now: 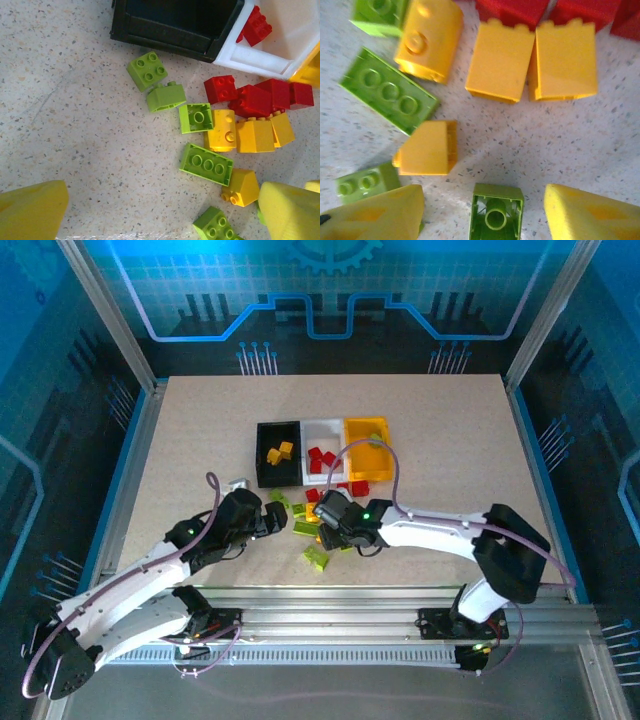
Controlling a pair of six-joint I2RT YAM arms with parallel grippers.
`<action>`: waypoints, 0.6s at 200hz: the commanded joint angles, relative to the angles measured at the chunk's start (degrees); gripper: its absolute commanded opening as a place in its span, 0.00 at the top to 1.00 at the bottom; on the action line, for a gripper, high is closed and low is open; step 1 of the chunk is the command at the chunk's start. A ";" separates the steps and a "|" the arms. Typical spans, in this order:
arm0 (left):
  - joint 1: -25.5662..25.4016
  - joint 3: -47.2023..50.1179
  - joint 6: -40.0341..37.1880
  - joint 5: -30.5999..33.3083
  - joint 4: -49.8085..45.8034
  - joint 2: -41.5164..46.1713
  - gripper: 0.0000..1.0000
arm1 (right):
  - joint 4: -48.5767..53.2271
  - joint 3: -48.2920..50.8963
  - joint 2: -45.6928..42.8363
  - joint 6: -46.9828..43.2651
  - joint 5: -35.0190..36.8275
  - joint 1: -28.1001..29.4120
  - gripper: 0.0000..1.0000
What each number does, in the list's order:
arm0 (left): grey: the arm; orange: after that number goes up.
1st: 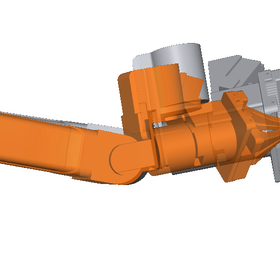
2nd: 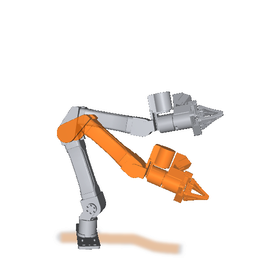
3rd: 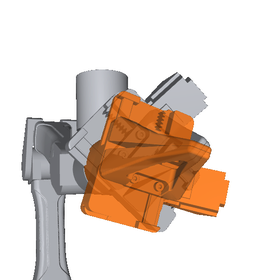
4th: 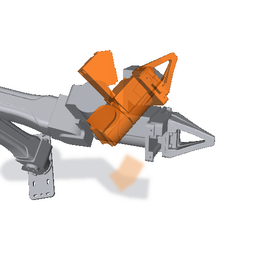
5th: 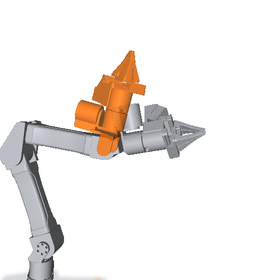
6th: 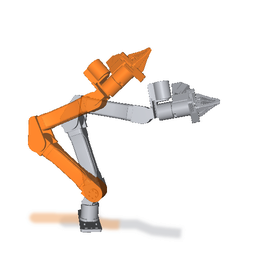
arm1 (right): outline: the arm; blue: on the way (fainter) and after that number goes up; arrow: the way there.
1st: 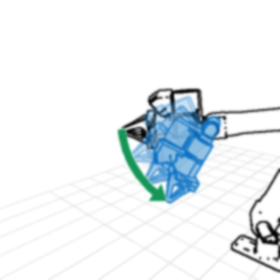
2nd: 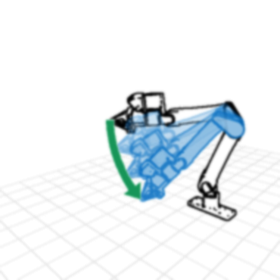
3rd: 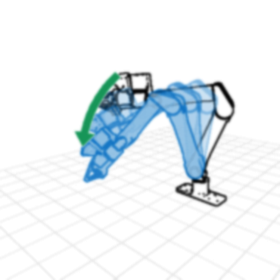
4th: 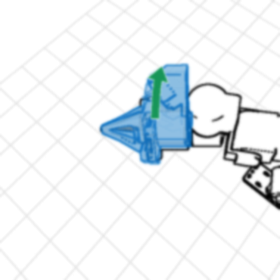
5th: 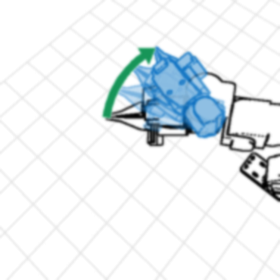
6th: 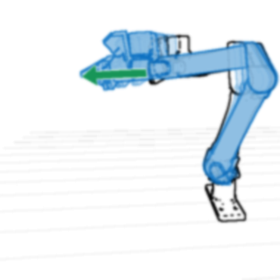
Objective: Sort the legos into containers by color
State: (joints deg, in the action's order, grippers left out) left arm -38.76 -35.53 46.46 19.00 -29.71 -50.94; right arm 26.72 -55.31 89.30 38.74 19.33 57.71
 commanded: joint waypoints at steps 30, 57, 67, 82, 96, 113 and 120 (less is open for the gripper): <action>0.52 -0.71 0.13 -1.00 -0.26 0.64 0.01 | 2.60 1.29 -3.08 0.45 -0.79 0.12 0.30; 0.54 -0.33 0.25 -0.83 -0.25 0.94 0.01 | 1.18 4.00 -0.97 1.51 -1.22 0.12 0.33; 0.55 -0.33 0.23 -0.89 -0.17 0.85 0.01 | 0.33 4.33 0.29 1.40 -1.36 -0.01 0.34; 0.59 -0.42 0.22 -0.90 -0.14 0.75 0.01 | -0.67 3.88 2.38 1.08 -1.71 -0.06 0.34; 0.66 -0.51 0.23 -0.85 -0.26 0.65 0.01 | -1.14 3.18 4.32 0.77 -1.68 -0.13 0.35; 0.62 -0.51 0.30 -0.92 -0.61 0.82 0.01 | -0.64 2.25 6.24 1.06 -0.69 -0.46 0.40; 0.68 -0.43 0.39 -0.91 -0.70 0.88 0.01 | -0.53 2.08 6.69 1.21 -0.27 -0.64 0.42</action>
State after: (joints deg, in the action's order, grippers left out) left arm -38.61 -35.53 46.61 18.57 -29.71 -50.83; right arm 26.28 -51.68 94.00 39.05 17.76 57.69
